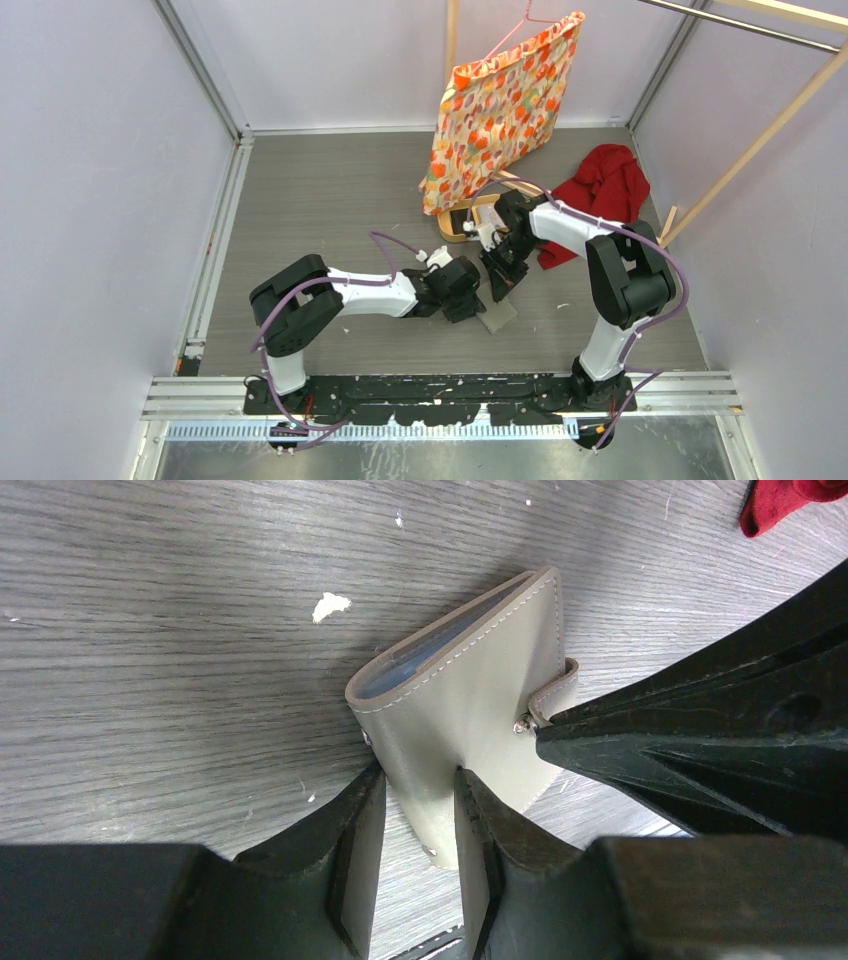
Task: Put the credit cards into the card holder
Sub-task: Close the card holder at the center of the board.
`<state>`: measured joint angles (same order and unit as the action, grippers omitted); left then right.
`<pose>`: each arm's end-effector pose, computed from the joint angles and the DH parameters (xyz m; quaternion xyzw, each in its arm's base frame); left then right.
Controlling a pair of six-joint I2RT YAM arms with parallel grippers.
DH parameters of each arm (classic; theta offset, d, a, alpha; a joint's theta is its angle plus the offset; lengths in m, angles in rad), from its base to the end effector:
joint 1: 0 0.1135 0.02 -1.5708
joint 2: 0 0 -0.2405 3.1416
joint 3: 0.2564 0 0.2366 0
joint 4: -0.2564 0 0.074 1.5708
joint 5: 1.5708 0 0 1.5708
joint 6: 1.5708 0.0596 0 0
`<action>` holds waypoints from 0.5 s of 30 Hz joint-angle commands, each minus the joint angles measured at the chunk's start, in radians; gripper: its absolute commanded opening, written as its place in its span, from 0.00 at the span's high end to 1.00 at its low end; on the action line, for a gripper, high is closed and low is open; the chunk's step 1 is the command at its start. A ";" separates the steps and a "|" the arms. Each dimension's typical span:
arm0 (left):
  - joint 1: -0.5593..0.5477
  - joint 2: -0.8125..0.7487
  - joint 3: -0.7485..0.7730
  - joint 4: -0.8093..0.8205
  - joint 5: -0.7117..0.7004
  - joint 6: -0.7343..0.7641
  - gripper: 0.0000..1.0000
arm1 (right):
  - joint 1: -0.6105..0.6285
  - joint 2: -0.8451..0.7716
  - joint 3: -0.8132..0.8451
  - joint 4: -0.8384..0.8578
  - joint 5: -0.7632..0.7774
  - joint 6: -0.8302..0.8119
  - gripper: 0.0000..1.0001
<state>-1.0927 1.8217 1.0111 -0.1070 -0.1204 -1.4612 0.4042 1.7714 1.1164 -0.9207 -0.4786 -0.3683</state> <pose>0.1728 -0.3180 0.1162 -0.1922 0.9259 -0.2900 0.1473 0.2516 0.1375 0.1304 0.3654 -0.9002 -0.2369 0.0066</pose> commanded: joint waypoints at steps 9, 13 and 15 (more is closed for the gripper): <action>-0.005 0.062 -0.051 -0.106 -0.005 0.018 0.66 | 0.033 -0.044 -0.010 -0.003 0.026 -0.017 0.99; -0.005 0.062 -0.051 -0.103 -0.005 0.018 0.66 | 0.044 -0.044 -0.016 -0.001 0.036 -0.016 0.99; -0.005 0.063 -0.051 -0.103 -0.004 0.018 0.66 | 0.047 -0.041 -0.019 -0.002 0.045 -0.016 0.99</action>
<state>-1.0927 1.8217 1.0092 -0.1043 -0.1204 -1.4616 0.4343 1.7607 1.1137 -0.9192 -0.4446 -0.3717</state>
